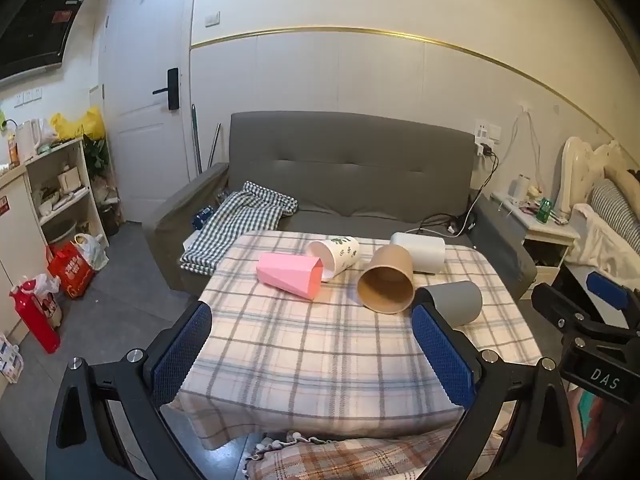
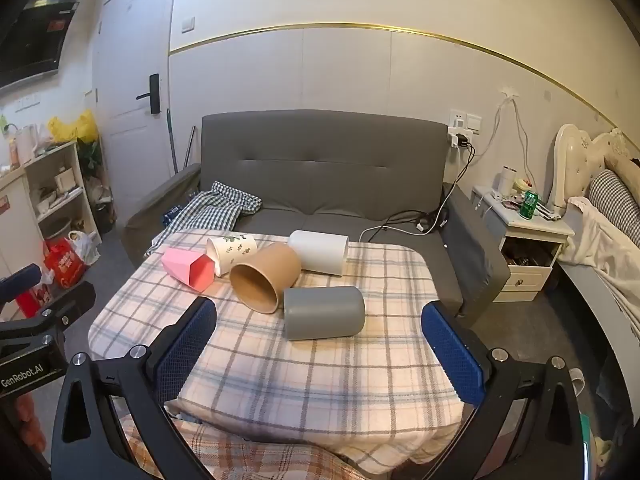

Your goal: Flip cup upside down

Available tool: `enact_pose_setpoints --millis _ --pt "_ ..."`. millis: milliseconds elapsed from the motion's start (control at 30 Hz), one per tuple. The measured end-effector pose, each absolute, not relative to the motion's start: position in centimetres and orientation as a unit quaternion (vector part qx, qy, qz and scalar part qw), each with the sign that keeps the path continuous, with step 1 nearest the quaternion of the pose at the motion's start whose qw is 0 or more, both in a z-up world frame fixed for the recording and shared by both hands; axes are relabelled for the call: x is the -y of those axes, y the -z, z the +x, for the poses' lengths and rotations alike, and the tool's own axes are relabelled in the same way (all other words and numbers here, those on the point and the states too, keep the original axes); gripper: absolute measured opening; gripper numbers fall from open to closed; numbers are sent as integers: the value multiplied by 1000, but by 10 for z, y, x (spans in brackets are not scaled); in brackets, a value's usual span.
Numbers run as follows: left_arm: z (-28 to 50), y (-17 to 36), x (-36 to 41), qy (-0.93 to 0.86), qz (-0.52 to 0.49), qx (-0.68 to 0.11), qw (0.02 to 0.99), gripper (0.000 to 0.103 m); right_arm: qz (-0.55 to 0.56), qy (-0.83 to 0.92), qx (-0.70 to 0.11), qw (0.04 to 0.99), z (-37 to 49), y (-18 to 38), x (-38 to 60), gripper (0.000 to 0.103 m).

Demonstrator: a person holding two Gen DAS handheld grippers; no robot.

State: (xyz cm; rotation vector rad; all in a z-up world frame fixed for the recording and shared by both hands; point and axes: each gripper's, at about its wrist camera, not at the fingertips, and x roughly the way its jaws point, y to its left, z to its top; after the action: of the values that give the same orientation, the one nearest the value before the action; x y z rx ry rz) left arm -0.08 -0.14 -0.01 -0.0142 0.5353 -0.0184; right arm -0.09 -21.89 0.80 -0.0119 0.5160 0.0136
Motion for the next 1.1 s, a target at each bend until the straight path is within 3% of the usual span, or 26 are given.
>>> enact_pose_setpoints --millis 1100 --pt "-1 -3 3 10 -8 -259 966 103 4 -7 -263 965 -3 -7 223 103"
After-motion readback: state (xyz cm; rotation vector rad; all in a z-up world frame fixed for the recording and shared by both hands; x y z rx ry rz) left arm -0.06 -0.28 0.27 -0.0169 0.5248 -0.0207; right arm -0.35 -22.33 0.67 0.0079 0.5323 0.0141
